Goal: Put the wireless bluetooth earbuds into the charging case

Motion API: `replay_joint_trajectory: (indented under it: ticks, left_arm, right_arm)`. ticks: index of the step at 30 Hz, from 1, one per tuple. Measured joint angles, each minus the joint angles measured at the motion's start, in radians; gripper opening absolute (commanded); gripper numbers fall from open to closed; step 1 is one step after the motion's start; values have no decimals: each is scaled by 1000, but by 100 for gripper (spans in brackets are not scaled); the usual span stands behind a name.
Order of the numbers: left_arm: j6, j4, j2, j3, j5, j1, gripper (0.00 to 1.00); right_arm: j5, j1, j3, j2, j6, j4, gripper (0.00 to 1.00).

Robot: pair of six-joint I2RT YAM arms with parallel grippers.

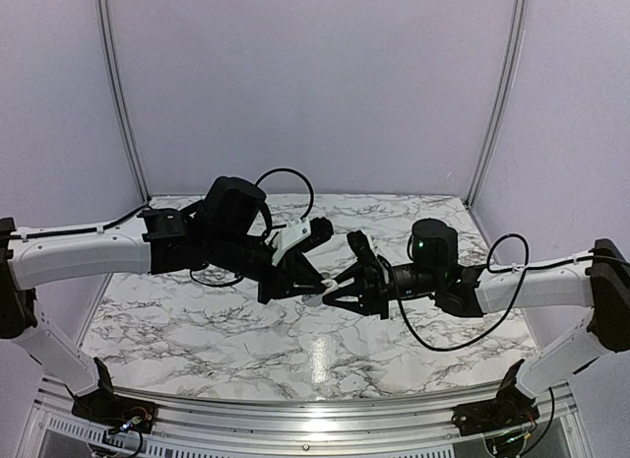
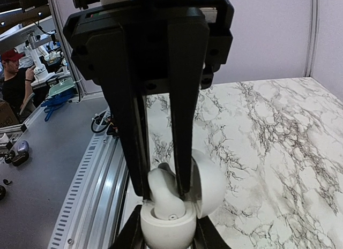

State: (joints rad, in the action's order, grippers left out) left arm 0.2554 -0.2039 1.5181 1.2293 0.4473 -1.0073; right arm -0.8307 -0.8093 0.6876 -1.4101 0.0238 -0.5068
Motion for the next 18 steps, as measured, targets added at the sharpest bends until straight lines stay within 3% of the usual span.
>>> replay_joint_trajectory:
  ticks: [8,18]
  left_arm:
    - [-9,-32,20,33,-23,-1,26]
    - [-8,-39,20,36,-76,-12,29]
  right_arm:
    - [2,2,0,0,-1,-1,0]
    - [11,2,0,0,-2,-6,0]
